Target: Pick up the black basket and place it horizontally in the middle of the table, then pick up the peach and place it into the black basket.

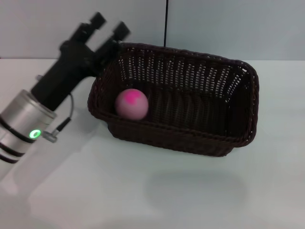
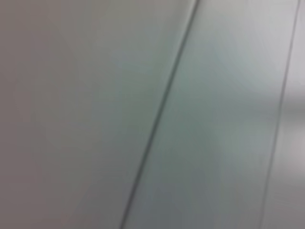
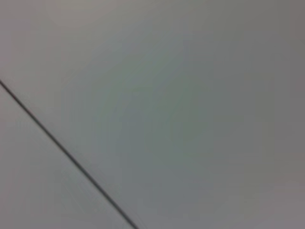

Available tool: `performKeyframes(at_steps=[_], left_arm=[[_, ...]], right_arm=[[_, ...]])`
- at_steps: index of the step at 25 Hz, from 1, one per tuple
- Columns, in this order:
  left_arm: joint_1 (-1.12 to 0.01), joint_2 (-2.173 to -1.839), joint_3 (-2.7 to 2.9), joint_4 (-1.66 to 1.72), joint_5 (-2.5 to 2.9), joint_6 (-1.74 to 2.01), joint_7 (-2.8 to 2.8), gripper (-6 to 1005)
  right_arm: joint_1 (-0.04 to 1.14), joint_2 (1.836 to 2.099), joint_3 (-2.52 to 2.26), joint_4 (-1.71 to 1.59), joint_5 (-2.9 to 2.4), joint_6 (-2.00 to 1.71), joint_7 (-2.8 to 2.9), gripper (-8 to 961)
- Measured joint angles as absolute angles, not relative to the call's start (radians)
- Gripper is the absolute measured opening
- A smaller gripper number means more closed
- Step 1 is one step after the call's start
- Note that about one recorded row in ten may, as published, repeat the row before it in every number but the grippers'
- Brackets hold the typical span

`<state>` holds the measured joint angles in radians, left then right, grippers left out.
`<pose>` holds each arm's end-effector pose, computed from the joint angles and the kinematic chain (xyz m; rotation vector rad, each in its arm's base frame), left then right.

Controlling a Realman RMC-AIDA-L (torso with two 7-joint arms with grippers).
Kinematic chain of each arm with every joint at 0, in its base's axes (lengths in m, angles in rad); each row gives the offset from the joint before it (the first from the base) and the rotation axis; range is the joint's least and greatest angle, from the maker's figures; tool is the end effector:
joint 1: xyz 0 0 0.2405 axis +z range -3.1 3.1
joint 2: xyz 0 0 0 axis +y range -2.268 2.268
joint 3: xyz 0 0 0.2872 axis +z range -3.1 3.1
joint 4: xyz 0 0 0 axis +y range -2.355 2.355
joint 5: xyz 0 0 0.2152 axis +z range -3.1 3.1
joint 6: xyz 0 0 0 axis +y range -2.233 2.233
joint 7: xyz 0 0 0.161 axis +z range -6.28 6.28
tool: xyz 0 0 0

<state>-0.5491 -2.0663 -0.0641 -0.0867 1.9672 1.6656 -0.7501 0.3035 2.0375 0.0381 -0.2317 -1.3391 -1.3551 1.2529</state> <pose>-0.2532 0.3338 -0.0492 -2.0063 -0.5728 -1.4914 0.4423 0.2951 0.0934 -1.0806 1.0354 1.2914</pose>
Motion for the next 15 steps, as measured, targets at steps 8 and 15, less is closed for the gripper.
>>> performKeyframes(at_steps=[8, 15], left_arm=[[-0.416, -2.069, -0.329, -0.104, 1.965, 1.772, -0.674, 829], [-0.271, -2.070, -0.590, -0.170, 1.965, 1.854, -0.548, 829]], right_arm=[[0.303, 2.050, 0.121, -0.232, -1.339, -1.347, 1.253, 427], [0.293, 2.053, 0.148, -0.232, -1.339, -1.340, 1.253, 427]])
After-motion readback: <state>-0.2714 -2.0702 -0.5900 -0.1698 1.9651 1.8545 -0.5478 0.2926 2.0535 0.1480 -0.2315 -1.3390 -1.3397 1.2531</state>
